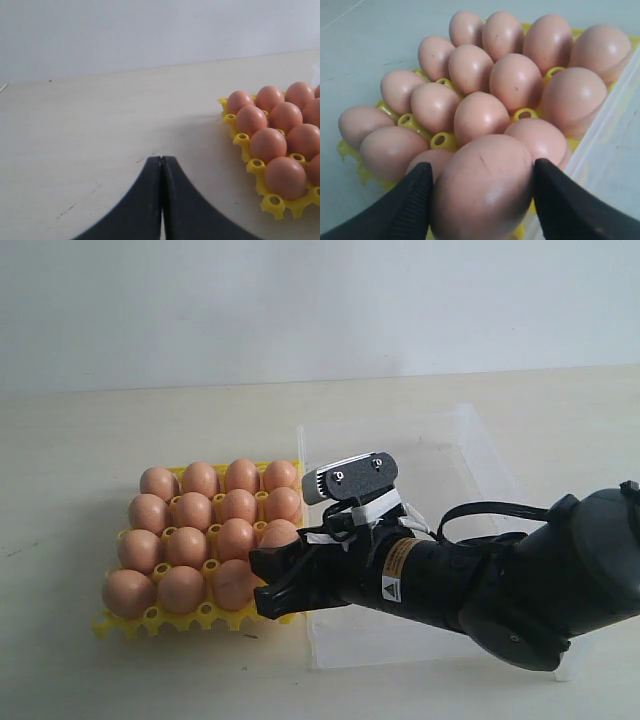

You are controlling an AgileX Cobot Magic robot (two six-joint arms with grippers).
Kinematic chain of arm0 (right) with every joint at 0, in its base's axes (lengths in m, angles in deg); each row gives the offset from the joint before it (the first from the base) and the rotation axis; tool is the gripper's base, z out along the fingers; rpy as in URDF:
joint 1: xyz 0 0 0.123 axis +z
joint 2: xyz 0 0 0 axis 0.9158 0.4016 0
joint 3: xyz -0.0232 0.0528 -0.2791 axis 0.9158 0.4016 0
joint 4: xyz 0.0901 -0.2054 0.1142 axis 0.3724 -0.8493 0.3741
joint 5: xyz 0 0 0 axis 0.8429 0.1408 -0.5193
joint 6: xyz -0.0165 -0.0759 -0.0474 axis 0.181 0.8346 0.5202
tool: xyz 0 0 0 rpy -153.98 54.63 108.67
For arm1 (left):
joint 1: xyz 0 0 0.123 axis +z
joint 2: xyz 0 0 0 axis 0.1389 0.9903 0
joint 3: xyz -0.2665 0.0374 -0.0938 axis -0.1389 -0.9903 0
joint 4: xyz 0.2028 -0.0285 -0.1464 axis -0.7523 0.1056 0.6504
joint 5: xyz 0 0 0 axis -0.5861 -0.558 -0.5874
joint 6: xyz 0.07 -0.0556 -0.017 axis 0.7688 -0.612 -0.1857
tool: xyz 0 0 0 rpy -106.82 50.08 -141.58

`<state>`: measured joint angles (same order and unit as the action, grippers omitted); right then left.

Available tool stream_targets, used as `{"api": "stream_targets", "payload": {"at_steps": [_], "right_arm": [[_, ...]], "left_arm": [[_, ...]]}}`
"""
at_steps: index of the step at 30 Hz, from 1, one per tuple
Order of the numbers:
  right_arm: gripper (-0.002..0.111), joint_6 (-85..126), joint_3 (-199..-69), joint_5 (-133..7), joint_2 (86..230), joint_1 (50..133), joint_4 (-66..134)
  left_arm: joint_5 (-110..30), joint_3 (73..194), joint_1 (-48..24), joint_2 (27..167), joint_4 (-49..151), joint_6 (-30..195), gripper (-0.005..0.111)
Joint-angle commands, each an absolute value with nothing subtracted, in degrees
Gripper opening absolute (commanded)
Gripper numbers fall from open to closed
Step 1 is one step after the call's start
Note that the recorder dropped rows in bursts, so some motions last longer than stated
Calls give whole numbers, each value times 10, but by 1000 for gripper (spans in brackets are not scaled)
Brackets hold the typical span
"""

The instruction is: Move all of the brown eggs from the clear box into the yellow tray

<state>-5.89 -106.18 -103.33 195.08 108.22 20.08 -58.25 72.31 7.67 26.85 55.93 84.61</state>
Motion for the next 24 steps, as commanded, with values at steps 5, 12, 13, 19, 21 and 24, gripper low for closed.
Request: {"api": "stream_targets", "payload": {"at_steps": [5,12,13,19,21,24], "right_arm": [[62,-75,-1061,-1034,1955,1084,208],[63,-75,-1061,-1033,1955,1084,217],[62,-70,-1061,-1035,1955,1084,217],[29,-43,-1061,-1036,1847,1084,213],[10,21,-1061,-1020,1790,1084,229],[0,208,-1061,-958,1711,1084,346]], "left_arm": [[-580,726,73,270,562,844,0],[-580,726,73,270,562,844,0],[-580,726,73,270,562,844,0],[-580,726,73,270,562,844,0],[-580,726,73,270,562,844,0],[-580,726,73,270,562,844,0]]}}
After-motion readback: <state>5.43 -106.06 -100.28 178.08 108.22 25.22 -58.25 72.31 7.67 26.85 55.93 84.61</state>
